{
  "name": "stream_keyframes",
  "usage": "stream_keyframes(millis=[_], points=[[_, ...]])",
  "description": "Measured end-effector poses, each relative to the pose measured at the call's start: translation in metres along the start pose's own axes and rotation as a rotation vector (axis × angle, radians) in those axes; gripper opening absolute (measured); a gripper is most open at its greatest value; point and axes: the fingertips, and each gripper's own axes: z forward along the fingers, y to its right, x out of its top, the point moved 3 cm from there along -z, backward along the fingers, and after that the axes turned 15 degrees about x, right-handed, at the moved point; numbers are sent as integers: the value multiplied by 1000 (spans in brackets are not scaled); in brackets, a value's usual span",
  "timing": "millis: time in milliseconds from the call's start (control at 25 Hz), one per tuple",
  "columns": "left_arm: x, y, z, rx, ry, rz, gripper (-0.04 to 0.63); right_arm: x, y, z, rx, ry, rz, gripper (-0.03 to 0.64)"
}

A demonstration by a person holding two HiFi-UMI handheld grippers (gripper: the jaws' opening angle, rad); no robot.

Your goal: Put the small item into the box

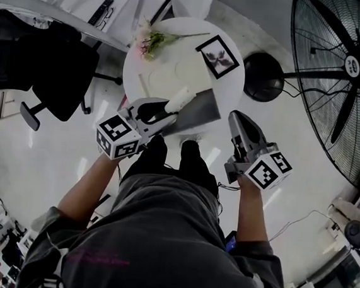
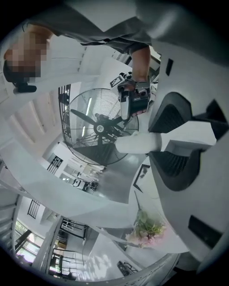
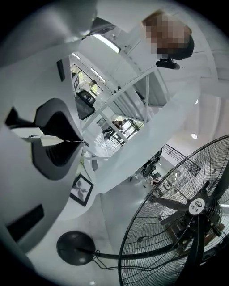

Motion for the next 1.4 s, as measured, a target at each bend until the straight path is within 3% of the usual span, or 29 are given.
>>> stream_keyframes(millis=[720, 1120, 1400], points=[[-105, 5, 103, 24, -315, 85, 137, -13, 67, -34, -7, -72, 94, 23], [-145, -15, 138, 119, -478, 23, 137, -29, 89, -48, -26, -91, 140, 23], [-165, -17, 150, 164, -546, 42, 137, -35, 96, -50, -27, -100, 151, 23]])
